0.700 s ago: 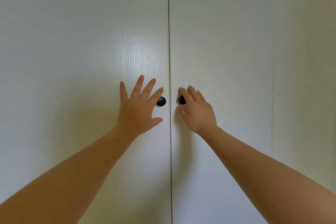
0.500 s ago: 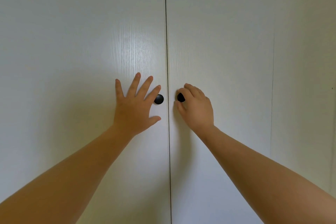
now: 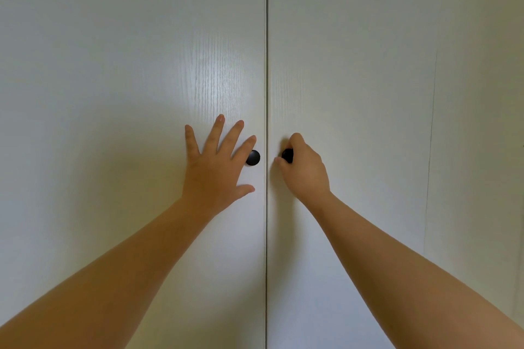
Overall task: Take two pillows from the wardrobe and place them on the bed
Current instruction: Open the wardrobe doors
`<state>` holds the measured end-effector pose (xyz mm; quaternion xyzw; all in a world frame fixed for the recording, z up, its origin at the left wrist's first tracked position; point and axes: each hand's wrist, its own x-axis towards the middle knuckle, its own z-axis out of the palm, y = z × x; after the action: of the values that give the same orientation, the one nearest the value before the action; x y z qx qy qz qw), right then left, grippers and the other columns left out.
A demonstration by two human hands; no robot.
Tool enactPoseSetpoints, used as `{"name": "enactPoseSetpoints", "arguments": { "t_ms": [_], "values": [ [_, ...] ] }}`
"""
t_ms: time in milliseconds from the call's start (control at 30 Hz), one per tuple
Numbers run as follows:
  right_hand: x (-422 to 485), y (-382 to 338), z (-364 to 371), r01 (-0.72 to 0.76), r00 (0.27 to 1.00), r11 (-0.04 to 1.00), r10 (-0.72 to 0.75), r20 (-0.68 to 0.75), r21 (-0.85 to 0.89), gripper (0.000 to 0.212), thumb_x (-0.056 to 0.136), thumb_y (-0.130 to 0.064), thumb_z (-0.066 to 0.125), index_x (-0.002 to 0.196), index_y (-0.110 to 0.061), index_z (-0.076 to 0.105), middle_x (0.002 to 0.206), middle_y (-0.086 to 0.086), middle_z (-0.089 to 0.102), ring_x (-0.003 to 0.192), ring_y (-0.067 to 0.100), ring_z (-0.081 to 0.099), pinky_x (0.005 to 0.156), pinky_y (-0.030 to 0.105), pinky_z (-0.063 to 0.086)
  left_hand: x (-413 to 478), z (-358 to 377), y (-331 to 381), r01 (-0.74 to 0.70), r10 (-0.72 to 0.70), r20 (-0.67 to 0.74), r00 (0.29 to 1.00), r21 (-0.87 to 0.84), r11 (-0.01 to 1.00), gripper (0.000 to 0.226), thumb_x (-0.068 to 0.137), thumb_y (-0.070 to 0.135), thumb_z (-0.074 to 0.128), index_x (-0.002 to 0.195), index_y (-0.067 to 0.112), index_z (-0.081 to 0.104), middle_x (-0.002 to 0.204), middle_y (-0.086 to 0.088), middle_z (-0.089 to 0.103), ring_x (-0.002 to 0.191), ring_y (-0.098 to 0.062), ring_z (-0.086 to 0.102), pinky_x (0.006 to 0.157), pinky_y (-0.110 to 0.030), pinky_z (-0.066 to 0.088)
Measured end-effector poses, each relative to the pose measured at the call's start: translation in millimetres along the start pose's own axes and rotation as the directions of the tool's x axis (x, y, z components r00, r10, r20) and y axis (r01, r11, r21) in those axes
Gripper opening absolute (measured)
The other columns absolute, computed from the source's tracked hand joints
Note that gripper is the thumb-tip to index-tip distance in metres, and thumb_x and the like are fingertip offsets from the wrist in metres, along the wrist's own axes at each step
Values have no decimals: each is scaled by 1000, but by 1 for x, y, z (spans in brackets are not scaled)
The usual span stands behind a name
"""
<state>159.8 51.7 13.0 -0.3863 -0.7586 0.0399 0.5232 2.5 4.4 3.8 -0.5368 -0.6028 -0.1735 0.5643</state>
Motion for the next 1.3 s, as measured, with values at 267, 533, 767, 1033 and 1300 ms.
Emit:
{"name": "enactPoseSetpoints", "arguments": {
  "t_ms": [267,533,767,1033,1300],
  "values": [
    [-9,-8,-23,-62,996,998,62,57,0,18,88,-16,52,85,-14,34,82,1,52,70,24,47,61,32,38,2,-15,-2,9,3,206,979,-55,998,100,54,70,71,139,28,40,151,-8,35,140,-38,29,101,-71,23],
    [-32,-8,-61,-40,999,999,40,24,16,18,88,-22,57,86,-14,41,73,-8,50,65,14,49,57,26,40,6,-64,27,184,-61,212,975,-631,753,49,92,30,50,139,28,37,156,0,20,147,-22,3,118,-42,5],
    [-63,0,-124,-38,999,999,38,-1,36,18,85,-24,64,93,-11,54,91,-2,63,88,16,60,70,20,45,-17,-99,70,376,31,375,927,-925,-53,70,83,21,67,141,28,28,138,7,42,130,-11,41,105,-25,34],
    [-93,15,-187,-125,989,960,141,-46,250,14,89,-24,53,75,-23,53,78,-8,65,60,-3,56,60,23,43,-24,-129,140,435,257,364,895,-841,-323,74,81,29,68,141,41,27,147,15,39,133,-11,42,108,-45,40],
    [-108,38,-242,-187,976,965,204,-75,184,20,95,-18,45,77,-24,50,76,-11,58,56,5,51,62,21,44,-10,-157,207,333,313,212,926,-849,-411,64,88,31,58,140,45,25,143,22,39,133,-5,38,111,-36,37]
  ]
}}
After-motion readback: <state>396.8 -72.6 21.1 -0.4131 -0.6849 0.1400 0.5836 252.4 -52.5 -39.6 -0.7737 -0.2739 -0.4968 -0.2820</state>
